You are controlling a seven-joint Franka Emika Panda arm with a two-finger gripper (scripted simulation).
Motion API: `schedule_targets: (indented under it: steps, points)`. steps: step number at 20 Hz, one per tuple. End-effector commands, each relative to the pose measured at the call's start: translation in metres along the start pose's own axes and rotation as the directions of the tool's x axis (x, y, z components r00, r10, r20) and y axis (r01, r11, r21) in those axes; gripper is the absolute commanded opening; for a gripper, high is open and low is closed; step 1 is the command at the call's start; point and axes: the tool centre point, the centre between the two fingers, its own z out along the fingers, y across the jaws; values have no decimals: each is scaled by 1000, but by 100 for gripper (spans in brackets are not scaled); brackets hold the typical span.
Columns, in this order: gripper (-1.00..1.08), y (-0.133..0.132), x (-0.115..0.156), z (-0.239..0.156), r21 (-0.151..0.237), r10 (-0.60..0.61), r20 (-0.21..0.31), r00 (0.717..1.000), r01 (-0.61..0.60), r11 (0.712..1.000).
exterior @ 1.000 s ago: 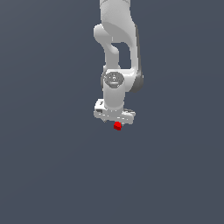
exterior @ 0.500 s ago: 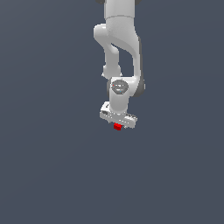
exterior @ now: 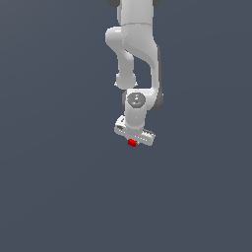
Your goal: Pick up the red cube and move it to a goal position.
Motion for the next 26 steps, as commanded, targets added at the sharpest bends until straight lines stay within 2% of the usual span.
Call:
schedule_targets:
  steps: [1,11,21,26]
  points:
    - [-100,0,0,0,0,1,0,1000,-1,1000]
    - [-100,-3,-2,-1,0,1,0,1000,-1,1000]
    - [-100,-44,-26,-9,0,1,0,1000,-1,1000]
    - [-100,-52,-30,-10,0,1,0,1000,-1,1000]
